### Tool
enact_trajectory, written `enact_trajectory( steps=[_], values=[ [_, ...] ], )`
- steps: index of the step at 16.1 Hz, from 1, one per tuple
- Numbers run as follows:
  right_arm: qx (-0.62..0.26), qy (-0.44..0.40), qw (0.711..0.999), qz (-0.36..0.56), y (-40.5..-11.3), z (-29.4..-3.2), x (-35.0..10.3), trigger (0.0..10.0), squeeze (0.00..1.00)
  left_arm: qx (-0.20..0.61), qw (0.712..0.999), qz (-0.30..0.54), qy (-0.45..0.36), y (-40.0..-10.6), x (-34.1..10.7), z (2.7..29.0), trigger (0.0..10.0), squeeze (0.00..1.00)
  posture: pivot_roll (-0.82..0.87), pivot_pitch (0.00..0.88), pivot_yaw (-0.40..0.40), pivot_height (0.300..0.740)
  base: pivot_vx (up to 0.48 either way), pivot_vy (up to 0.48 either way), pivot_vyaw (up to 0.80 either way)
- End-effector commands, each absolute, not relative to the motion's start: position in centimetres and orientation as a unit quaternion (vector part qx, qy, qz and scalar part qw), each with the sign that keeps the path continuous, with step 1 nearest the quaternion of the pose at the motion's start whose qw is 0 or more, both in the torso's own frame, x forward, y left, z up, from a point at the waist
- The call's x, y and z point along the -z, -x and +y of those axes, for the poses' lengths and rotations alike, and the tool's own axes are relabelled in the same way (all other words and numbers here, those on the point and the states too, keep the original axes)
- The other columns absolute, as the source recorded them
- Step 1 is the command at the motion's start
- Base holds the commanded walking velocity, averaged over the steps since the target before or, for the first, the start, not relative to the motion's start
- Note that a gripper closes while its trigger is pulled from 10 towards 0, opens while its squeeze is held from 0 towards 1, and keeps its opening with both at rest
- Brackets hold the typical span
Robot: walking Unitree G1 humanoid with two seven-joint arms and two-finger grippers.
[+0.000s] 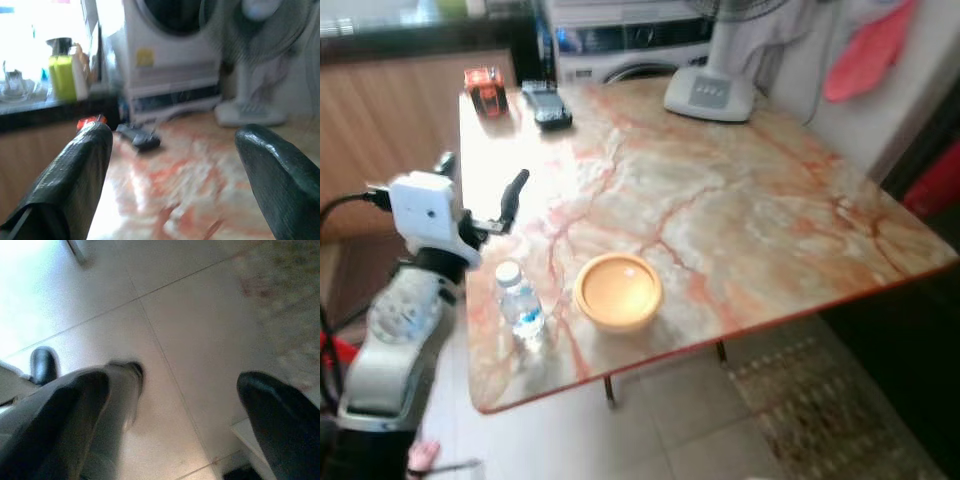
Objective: Restocking fridge
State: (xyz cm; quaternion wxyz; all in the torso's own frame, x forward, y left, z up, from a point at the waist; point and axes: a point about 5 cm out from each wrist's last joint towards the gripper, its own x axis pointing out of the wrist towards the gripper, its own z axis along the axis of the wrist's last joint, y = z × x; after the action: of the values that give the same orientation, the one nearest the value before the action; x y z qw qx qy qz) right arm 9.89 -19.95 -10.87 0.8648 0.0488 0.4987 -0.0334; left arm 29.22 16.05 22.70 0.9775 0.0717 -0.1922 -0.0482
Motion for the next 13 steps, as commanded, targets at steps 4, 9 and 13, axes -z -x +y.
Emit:
enact_trajectory(
  steps=[4,9,13],
  values=[
    [0.034,-0.046,0.855,0.515,-8.9,-20.1,11.1,10.0,0.00,0.134,0.982,-0.119,-0.056,-29.9,-28.0,13.2,10.0,0.00,0.18,0.078,-0.063,0.736,0.000,0.000,0.00],
    [0.018,-0.030,0.854,0.518,-9.2,-19.8,11.1,10.0,0.00,0.223,0.973,0.029,-0.043,-28.8,-29.5,12.9,10.0,0.00,0.21,0.061,-0.053,0.736,0.000,0.000,0.00],
    [0.005,-0.023,0.853,0.521,-9.3,-19.3,11.2,10.0,0.00,0.189,0.963,0.180,-0.064,-28.9,-26.6,15.6,10.0,0.00,0.22,0.036,-0.009,0.736,0.000,0.000,0.00]
  ],
)
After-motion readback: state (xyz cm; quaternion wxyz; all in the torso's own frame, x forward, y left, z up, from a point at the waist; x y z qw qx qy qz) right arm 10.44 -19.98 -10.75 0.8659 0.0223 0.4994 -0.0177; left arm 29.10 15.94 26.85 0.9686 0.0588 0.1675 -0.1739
